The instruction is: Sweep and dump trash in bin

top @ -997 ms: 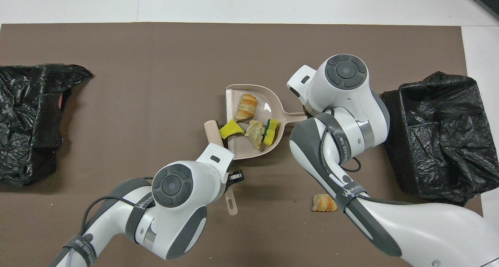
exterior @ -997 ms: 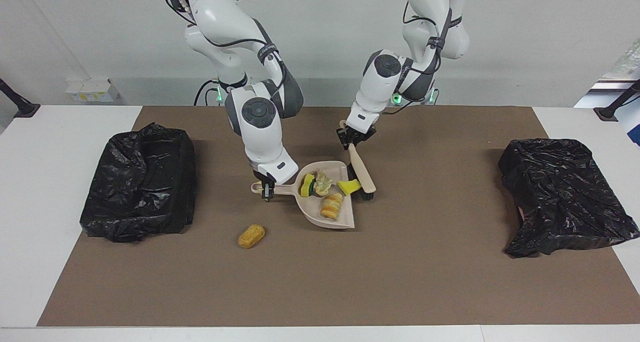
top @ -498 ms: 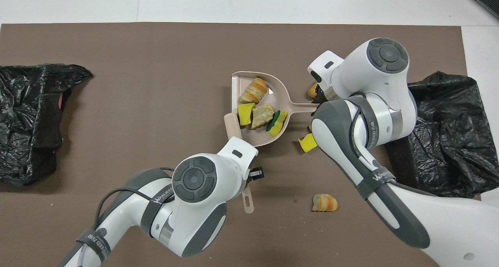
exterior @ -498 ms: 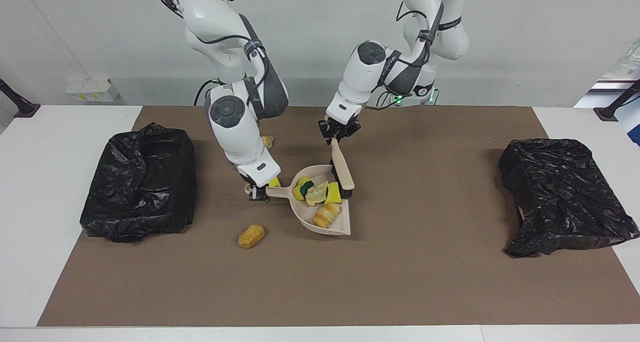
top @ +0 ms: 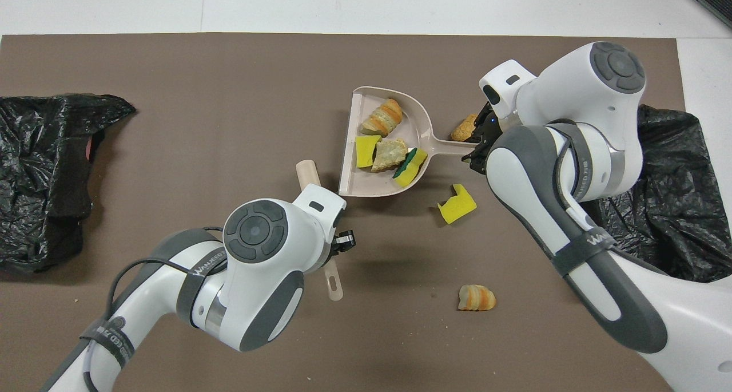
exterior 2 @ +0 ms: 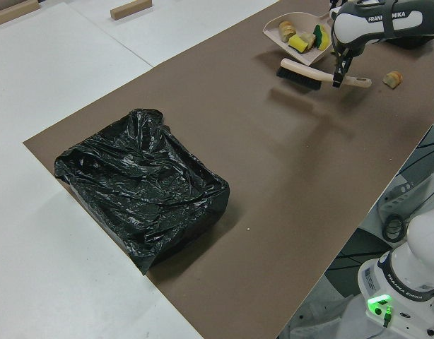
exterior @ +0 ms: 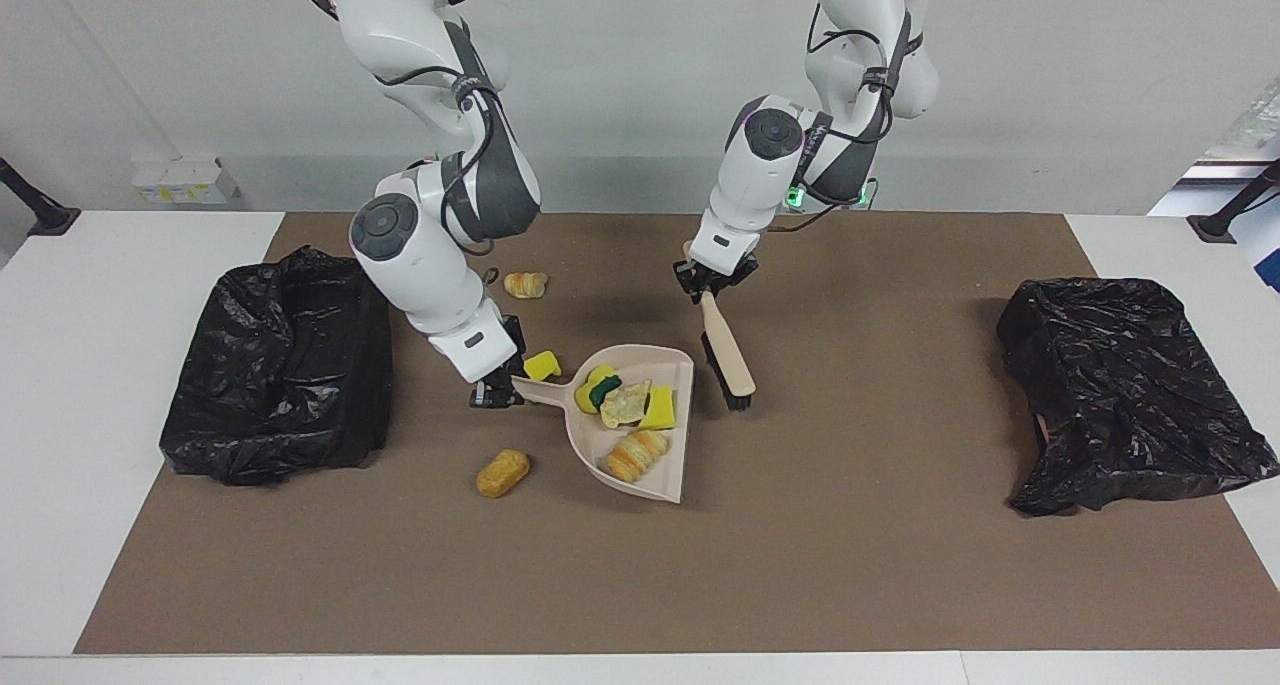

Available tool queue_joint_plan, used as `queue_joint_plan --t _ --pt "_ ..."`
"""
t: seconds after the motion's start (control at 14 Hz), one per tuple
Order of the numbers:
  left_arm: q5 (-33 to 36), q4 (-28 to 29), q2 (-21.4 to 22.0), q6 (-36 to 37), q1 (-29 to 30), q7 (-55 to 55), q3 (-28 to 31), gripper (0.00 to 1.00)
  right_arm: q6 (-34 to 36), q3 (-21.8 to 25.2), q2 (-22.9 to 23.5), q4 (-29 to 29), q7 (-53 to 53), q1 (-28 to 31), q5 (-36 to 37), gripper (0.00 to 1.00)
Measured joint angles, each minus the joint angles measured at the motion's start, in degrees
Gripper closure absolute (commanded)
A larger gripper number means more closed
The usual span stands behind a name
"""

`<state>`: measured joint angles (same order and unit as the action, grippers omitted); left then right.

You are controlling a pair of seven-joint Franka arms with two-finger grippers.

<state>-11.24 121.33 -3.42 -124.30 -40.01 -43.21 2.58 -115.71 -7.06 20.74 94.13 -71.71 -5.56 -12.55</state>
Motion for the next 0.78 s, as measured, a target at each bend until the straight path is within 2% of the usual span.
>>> queue_joint_plan --t 0.36,0.57,0.78 --pt "0.2 1.8 1.5 1.4 -2.7 -0.7 -1.3 1.00 0.1 0.0 0.0 -0.1 -7.7 3.7 -4.9 1.00" --pt "0.2 6.0 4.2 -0.1 -8.8 -5.7 -1.7 1.00 2.4 0.1 -0.1 -0.7 -14.9 8.0 -6.5 1.00" --pt "0.2 10.6 5.3 -5.3 -14.9 -11.0 -1.9 1.00 7.3 0.1 -0.5 -2.0 -24.6 14.4 -7.4 1.00"
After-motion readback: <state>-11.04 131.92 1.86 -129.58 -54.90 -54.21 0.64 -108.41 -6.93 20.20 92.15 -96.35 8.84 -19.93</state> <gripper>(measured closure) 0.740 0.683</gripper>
